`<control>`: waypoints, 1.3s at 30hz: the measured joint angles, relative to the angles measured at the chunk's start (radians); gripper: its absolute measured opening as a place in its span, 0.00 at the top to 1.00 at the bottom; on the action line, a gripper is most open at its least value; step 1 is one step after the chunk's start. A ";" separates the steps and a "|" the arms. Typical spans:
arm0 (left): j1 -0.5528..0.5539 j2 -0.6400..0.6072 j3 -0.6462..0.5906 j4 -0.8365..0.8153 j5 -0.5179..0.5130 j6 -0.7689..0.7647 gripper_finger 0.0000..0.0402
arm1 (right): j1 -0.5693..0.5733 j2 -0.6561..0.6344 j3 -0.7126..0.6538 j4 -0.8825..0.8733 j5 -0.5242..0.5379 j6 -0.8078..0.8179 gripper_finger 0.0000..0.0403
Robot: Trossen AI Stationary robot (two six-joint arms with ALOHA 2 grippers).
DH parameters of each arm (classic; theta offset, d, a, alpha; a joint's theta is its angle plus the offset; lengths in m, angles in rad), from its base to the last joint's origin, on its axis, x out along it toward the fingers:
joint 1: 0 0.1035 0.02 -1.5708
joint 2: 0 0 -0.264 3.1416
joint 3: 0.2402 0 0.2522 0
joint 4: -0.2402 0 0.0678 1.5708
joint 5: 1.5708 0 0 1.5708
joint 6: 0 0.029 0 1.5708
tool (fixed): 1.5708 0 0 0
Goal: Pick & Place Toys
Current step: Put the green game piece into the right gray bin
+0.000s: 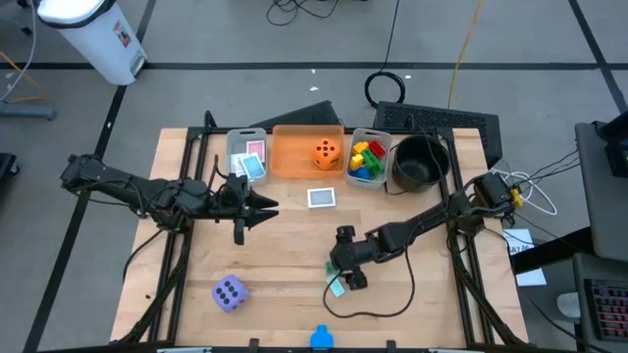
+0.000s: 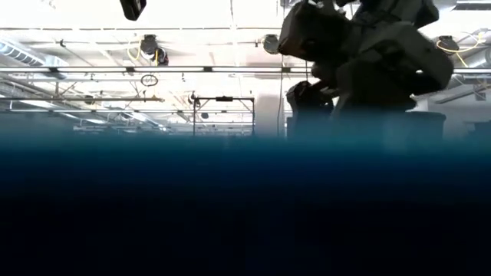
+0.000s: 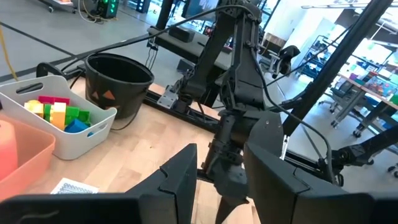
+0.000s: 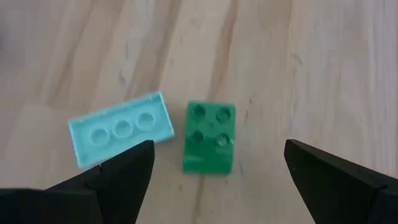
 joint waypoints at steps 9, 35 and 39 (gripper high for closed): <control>0.000 0.000 0.000 -0.001 0.000 0.002 0.66 | -0.003 0.062 -0.001 0.031 0.020 0.007 0.14; 0.000 0.000 0.000 -0.007 0.005 -0.005 0.66 | -0.007 0.109 0.001 0.068 0.050 0.044 0.52; 0.000 0.000 0.000 -0.006 0.005 -0.001 0.66 | -0.009 0.107 0.001 0.067 0.050 0.043 0.63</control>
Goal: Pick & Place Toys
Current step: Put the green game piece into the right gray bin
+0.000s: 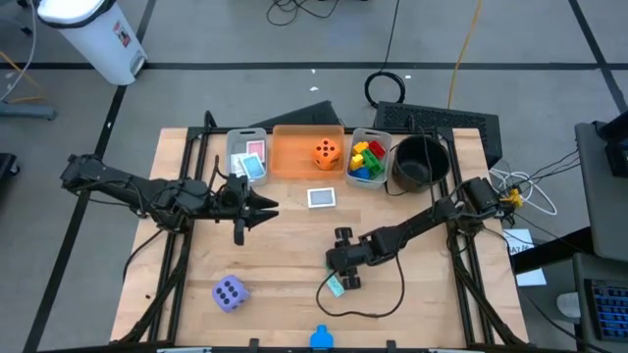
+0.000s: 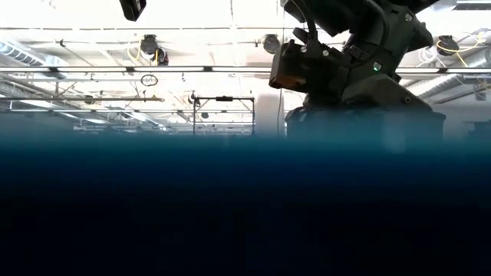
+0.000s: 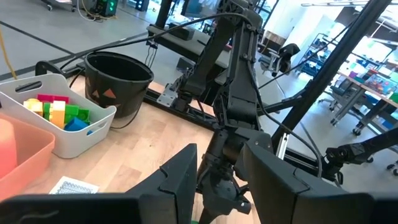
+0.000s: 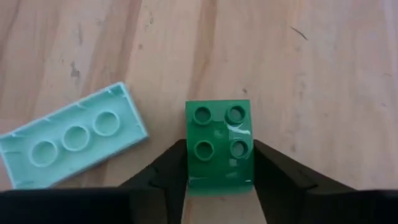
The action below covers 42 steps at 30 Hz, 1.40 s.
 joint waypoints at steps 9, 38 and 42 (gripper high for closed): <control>0.000 0.000 0.000 0.000 0.000 0.005 0.66 | -0.085 -0.163 0.000 -0.003 -0.048 -0.002 0.67; 0.057 0.000 0.000 0.007 0.000 0.026 0.66 | -0.722 -0.554 0.331 -0.336 0.117 -0.063 0.67; 0.057 0.000 0.000 0.007 0.002 0.026 0.66 | -0.819 -0.464 0.372 -0.438 0.048 -0.018 0.67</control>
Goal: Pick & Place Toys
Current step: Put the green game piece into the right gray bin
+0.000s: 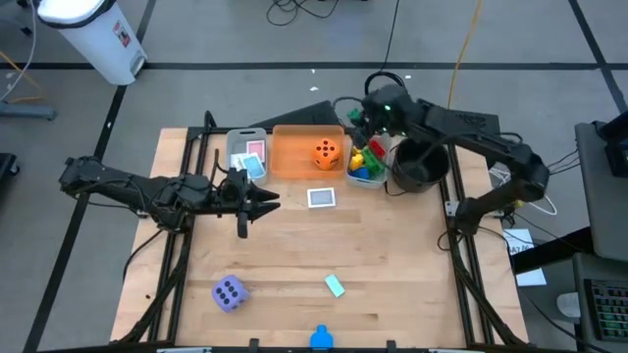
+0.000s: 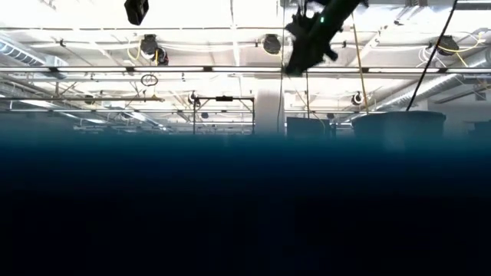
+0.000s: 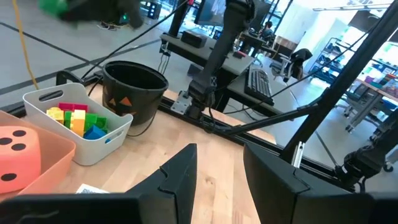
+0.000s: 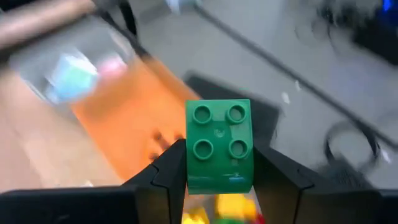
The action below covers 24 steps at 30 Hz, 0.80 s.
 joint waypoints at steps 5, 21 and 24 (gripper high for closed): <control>0.000 0.000 0.000 -0.002 0.000 -0.017 0.66 | -0.079 0.098 0.033 -0.143 -0.079 -0.009 0.67; 0.000 0.000 0.000 -0.031 0.000 -0.019 0.66 | -0.234 0.303 0.040 -0.342 -0.174 -0.052 0.67; 0.000 0.000 0.000 -0.031 0.000 -0.024 0.66 | -0.246 0.336 0.040 -0.362 -0.180 -0.072 0.67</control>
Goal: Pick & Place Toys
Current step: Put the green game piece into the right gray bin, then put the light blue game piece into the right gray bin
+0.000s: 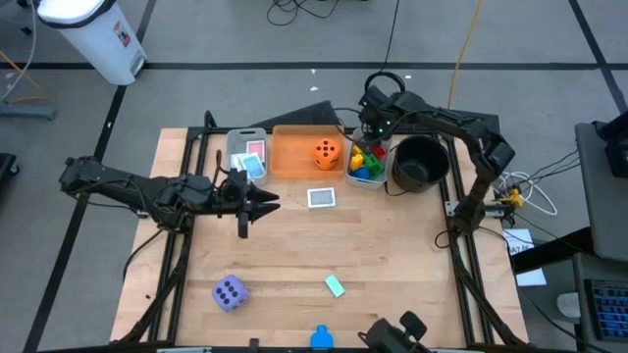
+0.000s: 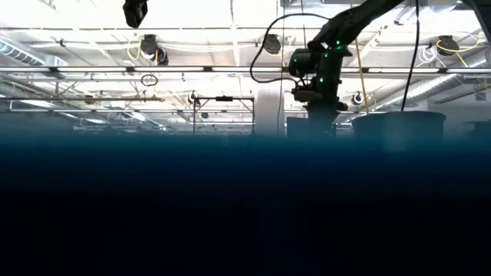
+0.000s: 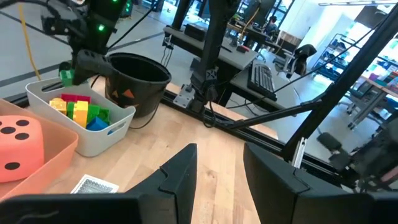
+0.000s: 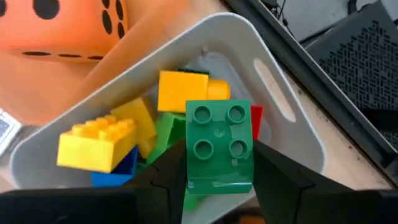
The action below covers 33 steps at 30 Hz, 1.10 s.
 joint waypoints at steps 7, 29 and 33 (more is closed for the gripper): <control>0.000 0.000 0.000 0.000 -0.001 -0.022 0.66 | -0.003 0.051 0.000 -0.014 -0.011 -0.049 0.67; 0.000 0.000 0.000 0.002 -0.002 -0.074 0.66 | -0.005 0.067 -0.001 -0.025 -0.021 -0.058 0.49; 0.000 0.000 0.000 0.002 -0.002 -0.074 0.66 | -0.005 0.055 -0.002 -0.024 -0.022 -0.059 0.44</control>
